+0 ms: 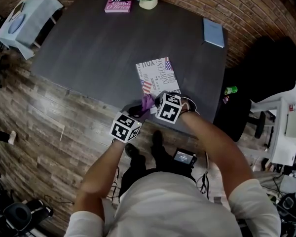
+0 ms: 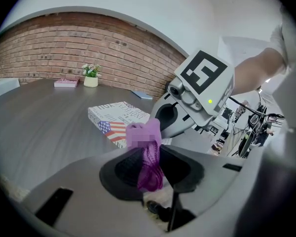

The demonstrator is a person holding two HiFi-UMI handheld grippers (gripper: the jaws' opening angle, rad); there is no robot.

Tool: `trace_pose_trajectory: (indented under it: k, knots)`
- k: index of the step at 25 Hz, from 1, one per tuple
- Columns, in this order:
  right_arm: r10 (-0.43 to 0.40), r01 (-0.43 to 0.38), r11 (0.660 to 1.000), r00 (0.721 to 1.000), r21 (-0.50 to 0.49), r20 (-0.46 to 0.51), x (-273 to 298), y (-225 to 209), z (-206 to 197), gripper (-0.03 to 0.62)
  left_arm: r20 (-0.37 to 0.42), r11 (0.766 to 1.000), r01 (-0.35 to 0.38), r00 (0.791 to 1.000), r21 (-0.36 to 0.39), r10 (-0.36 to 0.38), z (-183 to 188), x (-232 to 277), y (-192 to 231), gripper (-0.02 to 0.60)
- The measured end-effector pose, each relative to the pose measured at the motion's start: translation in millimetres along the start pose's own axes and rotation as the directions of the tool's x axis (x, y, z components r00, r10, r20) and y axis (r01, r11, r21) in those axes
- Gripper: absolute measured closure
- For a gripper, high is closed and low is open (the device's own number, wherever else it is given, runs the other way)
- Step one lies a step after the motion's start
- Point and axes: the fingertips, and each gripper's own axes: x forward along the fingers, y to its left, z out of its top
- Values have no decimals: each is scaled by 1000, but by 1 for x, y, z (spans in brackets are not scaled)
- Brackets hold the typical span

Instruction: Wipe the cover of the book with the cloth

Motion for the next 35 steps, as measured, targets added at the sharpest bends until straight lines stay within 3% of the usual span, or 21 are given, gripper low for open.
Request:
trace_pose_trajectory:
  k: [22,28,35]
  knots:
    - [-41,41,999,999,10,11,-2,-4,2,580,9,995,84,996,-60,-84,-24,-18,-40,471]
    - [-67,66,997,998,30,21,-2,-2,1,580,32,988,122,992,-95,-119,-31,-32,-56,471]
    - [-109,108,992,994,63,24,-6,-5,4,577,104,981,122,989,-153,-107,-24,-54,-60,471]
